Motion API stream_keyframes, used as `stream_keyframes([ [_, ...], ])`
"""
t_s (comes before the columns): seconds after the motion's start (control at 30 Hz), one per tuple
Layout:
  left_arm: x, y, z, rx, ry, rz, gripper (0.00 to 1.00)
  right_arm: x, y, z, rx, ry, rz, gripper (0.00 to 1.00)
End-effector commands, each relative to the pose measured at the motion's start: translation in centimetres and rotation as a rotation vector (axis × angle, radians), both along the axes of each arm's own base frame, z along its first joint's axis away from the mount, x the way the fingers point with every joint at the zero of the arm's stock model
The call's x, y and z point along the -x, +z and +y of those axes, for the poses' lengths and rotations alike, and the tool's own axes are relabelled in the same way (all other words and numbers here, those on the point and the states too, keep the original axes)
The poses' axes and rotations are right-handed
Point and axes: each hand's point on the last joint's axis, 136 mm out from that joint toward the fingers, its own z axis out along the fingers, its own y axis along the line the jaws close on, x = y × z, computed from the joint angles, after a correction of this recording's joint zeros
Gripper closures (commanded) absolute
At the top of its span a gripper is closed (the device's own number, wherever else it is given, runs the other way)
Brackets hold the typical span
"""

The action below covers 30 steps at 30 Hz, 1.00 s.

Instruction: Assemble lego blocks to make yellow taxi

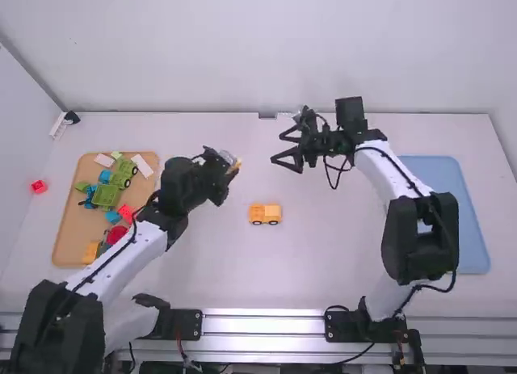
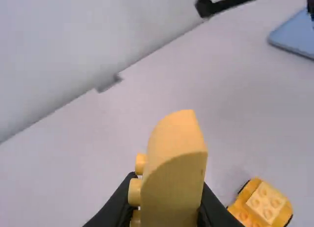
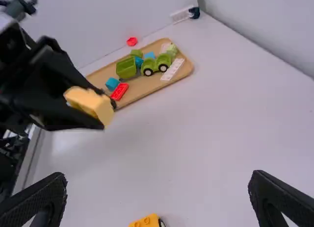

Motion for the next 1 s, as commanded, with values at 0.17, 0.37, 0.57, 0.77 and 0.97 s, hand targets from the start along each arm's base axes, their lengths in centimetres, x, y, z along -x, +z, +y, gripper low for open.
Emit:
stream_keyframes([
  [0.17, -1.6, -2.6, -3.8, -0.045, -0.024, -0.041, 0.97, -0.3, -1.2, 0.1, -0.101, -0.087, 0.034, 0.01],
  [0.37, -2.5, -2.1, -4.9, 0.067, -0.003, -0.049, 0.96, -0.5, -3.1, 0.3, -0.102, -0.169, 0.074, 0.01],
  [0.57, -2.9, -2.3, -5.7, 0.113, 0.001, -0.049, 0.96, 0.8, -2.7, 2.1, -0.138, -0.120, 0.084, 0.07],
  [0.77, -2.6, -1.7, -6.8, 0.127, -0.025, -0.073, 0.98, 0.6, -3.2, 3.8, -0.105, -0.169, 0.087, 0.16],
  [0.97, -3.1, -1.3, -6.2, 0.175, 0.032, -0.060, 0.98, 1.0, -3.3, 4.9, -0.097, -0.160, 0.080, 0.27],
])
